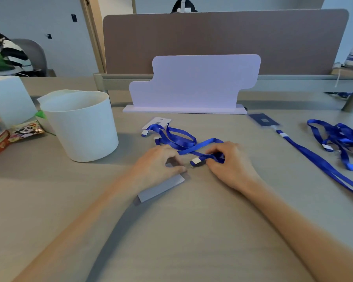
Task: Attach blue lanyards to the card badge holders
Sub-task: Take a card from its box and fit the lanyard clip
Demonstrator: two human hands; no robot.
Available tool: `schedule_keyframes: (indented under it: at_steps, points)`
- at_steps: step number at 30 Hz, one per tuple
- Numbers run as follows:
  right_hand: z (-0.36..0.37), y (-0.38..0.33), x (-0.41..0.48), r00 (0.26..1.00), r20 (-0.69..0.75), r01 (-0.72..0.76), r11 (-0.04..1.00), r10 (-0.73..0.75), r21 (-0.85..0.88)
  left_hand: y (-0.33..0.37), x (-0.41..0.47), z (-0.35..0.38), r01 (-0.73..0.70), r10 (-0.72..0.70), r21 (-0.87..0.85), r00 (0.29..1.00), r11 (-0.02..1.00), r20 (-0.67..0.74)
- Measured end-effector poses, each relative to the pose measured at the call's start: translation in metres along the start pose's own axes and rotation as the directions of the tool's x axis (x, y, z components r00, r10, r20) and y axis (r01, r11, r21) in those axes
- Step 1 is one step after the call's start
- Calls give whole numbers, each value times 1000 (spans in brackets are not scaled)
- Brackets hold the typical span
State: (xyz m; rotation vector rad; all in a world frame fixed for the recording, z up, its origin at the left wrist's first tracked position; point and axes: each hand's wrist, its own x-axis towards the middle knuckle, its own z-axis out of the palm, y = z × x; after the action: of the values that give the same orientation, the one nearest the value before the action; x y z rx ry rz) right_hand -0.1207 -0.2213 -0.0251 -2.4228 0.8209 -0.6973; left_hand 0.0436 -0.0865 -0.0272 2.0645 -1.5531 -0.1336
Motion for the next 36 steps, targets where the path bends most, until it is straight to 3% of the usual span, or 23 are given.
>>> schedule_keyframes:
  at_steps: [6, 9, 16, 19, 21, 23, 31, 36]
  points:
    - [3, -12, -9, 967, 33, 255, 961, -253, -104, 4, -4, 0, -98, 96, -29, 994, 995, -48]
    - [3, -13, -10, 955, 96, 290, 950, -280, -114, 9, -7, -4, -148, 147, -12, 984, 989, -103]
    - [-1, -20, -10, 969, 193, 108, 967, -155, 233, 12, -11, -10, -266, 277, 96, 951, 959, -139]
    - [-2, -23, -12, 963, 236, 23, 910, -131, 414, 10, -11, -13, -328, 370, 202, 901, 923, -225]
    - [-4, -26, -13, 956, 273, -50, 864, -104, 501, 11, -11, -14, -311, 422, 355, 855, 882, -301]
    - [-5, -27, -13, 950, 303, -114, 826, -71, 551, 14, -13, -18, -281, 422, 381, 831, 881, -362]
    - [-3, -30, -15, 940, 341, -218, 732, -20, 646, 15, -16, -17, -311, 423, 355, 854, 882, -302]
    - [-3, -34, -18, 936, 339, -160, 748, -92, 644, 18, -18, -7, -293, 352, 283, 916, 913, -190]
